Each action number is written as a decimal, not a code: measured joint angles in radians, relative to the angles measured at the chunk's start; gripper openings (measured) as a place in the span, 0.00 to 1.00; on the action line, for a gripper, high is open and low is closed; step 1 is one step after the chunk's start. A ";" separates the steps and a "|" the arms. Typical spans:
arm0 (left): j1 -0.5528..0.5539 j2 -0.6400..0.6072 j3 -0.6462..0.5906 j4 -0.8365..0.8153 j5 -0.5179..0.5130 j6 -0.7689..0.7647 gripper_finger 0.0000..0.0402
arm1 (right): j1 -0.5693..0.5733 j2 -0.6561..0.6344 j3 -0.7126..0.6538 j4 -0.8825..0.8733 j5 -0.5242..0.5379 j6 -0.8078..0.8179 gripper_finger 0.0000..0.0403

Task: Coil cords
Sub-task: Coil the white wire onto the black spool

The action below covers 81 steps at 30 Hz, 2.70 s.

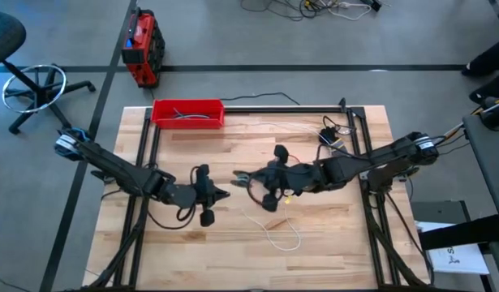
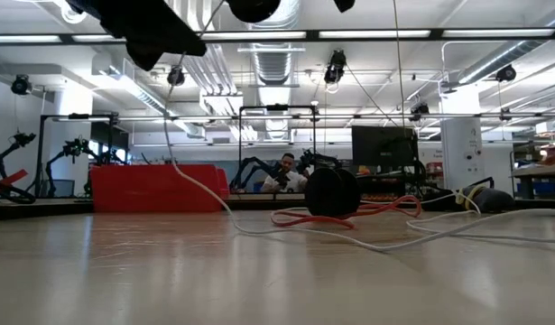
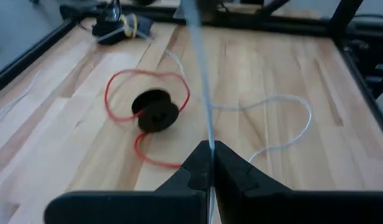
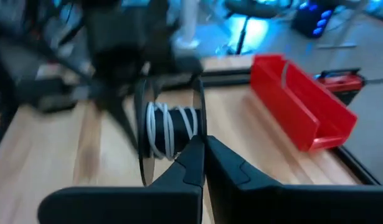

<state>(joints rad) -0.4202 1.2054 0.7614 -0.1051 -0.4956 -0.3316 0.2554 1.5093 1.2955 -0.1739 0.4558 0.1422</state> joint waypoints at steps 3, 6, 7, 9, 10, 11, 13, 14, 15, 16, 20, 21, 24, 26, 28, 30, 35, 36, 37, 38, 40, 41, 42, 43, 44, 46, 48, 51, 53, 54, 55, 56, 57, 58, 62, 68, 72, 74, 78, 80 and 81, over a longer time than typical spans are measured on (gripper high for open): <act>0.000 0.032 0.000 0.074 -0.071 0.024 0.00 | 0.003 0.017 -0.008 0.107 0.052 0.044 0.00; 0.000 0.066 -0.001 0.153 -0.178 0.067 0.01 | 0.009 0.052 -0.010 0.187 0.114 0.083 0.00; 0.001 0.075 -0.001 0.172 -0.204 0.080 0.01 | 0.010 0.066 -0.010 0.210 0.137 0.086 0.00; 0.006 0.094 -0.001 0.213 -0.249 0.100 0.02 | 0.014 0.102 -0.010 0.268 0.193 0.087 0.00; 0.006 0.102 -0.001 0.226 -0.262 0.107 0.02 | 0.017 0.119 -0.010 0.297 0.227 0.090 0.00; 0.009 0.110 -0.001 0.231 -0.274 0.110 0.02 | 0.019 0.137 -0.010 0.325 0.263 0.091 0.00; 0.014 0.127 -0.001 0.262 -0.281 0.112 0.01 | 0.020 0.166 -0.010 0.388 0.314 0.084 0.00; 0.017 0.135 -0.001 0.275 -0.282 0.114 0.00 | 0.021 0.181 -0.010 0.410 0.334 0.083 0.00; 0.019 0.140 -0.001 0.285 -0.283 0.115 0.00 | 0.020 0.196 -0.010 0.440 0.341 0.082 0.00; 0.022 0.147 -0.001 0.292 -0.284 0.114 0.00 | 0.020 0.209 -0.010 0.456 0.352 0.073 0.00; 0.031 0.162 -0.001 0.311 -0.283 0.114 0.02 | 0.019 0.248 -0.009 0.475 0.397 0.026 0.00; 0.032 0.162 -0.001 0.313 -0.283 0.114 0.02 | 0.019 0.253 -0.009 0.463 0.407 0.020 0.00; 0.032 0.154 -0.001 0.314 -0.280 0.106 0.01 | 0.017 0.257 -0.008 0.401 0.429 0.023 0.00; 0.032 0.145 -0.001 0.329 -0.280 0.092 0.00 | 0.009 0.255 -0.007 0.337 0.435 0.047 0.00; 0.032 0.134 -0.001 0.333 -0.266 0.076 0.01 | -0.001 0.253 -0.007 0.282 0.431 0.075 0.00; 0.033 0.132 -0.001 0.344 -0.240 0.064 0.01 | -0.009 0.246 -0.005 0.232 0.417 0.088 0.00; 0.032 0.125 0.008 0.349 -0.220 0.060 0.03 | -0.028 0.243 -0.005 0.144 0.329 0.088 0.00; 0.032 0.123 0.009 0.349 -0.220 0.060 0.04 | -0.028 0.243 -0.006 0.124 0.326 0.087 0.00; 0.032 0.122 0.012 0.349 -0.220 0.057 0.04 | -0.028 0.243 -0.006 0.104 0.326 0.088 0.00; 0.031 0.122 0.016 0.350 -0.219 0.057 0.04 | -0.028 0.243 -0.006 0.087 0.326 0.093 0.00; 0.031 0.121 0.025 0.351 -0.217 0.058 0.05 | -0.027 0.243 -0.006 0.060 0.321 0.093 0.00; 0.031 0.120 0.028 0.348 -0.217 0.061 0.06 | -0.027 0.243 -0.006 0.055 0.309 0.092 0.00; 0.031 0.119 0.031 0.348 -0.217 0.063 0.06 | -0.027 0.243 -0.006 0.051 0.287 0.092 0.00; 0.031 0.119 0.033 0.348 -0.217 0.069 0.06 | -0.027 0.243 -0.006 0.048 0.263 0.092 0.00; 0.031 0.116 0.033 0.346 -0.217 0.077 0.07 | -0.028 0.243 -0.006 0.045 0.239 0.090 0.00; 0.031 0.110 0.033 0.340 -0.217 0.085 0.07 | -0.028 0.244 -0.006 0.043 0.210 0.085 0.00; 0.031 0.098 0.033 0.315 -0.228 0.087 0.06 | -0.025 0.244 -0.006 0.040 0.191 0.085 0.00; 0.031 0.078 0.032 0.247 -0.256 0.086 0.05 | -0.022 0.240 -0.007 0.011 0.159 0.085 0.00; 0.031 0.056 0.032 0.192 -0.262 0.083 0.03 | -0.020 0.235 -0.007 0.000 0.138 0.085 0.00; 0.031 0.046 0.032 0.167 -0.263 0.080 0.03 | -0.019 0.230 -0.007 -0.014 0.129 0.085 0.00; 0.031 0.035 0.032 0.142 -0.264 0.079 0.02 | -0.018 0.223 -0.008 -0.025 0.117 0.084 0.00; 0.031 0.025 0.032 0.119 -0.264 0.079 0.01 | -0.018 0.217 -0.008 -0.026 0.103 0.083 0.00; 0.031 0.015 0.031 0.093 -0.264 0.079 0.01 | -0.018 0.212 -0.008 -0.027 0.088 0.084 0.00; 0.031 0.007 0.031 0.072 -0.264 0.075 0.00 | -0.017 0.205 -0.008 -0.038 0.083 0.084 0.00; 0.031 -0.017 0.030 -0.015 -0.244 0.052 0.01 | -0.016 0.172 -0.008 -0.069 0.074 0.083 0.00; 0.028 -0.017 0.027 -0.061 -0.188 0.030 0.00 | -0.016 0.106 -0.008 -0.072 0.064 0.048 0.00; 0.026 -0.015 0.013 -0.025 -0.175 0.009 0.01 | -0.016 0.077 -0.008 -0.065 0.059 0.047 0.00; 0.025 -0.015 0.002 0.001 -0.175 0.009 0.01 | -0.016 0.074 -0.008 -0.045 0.058 0.049 0.00; 0.024 -0.015 -0.016 0.043 -0.173 0.009 0.00 | -0.016 0.071 -0.008 -0.003 0.015 0.051 0.00; 0.024 -0.015 -0.032 0.066 -0.170 0.013 0.00 | -0.016 0.071 -0.008 0.002 -0.005 0.050 0.00; 0.024 -0.015 -0.042 0.085 -0.170 0.016 0.01 | -0.016 0.071 -0.008 0.006 -0.007 0.049 0.00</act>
<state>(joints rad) -0.3965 1.1904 0.7196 -0.0199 -0.6659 -0.3160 0.2394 1.5799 1.2877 -0.1676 0.4484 0.1914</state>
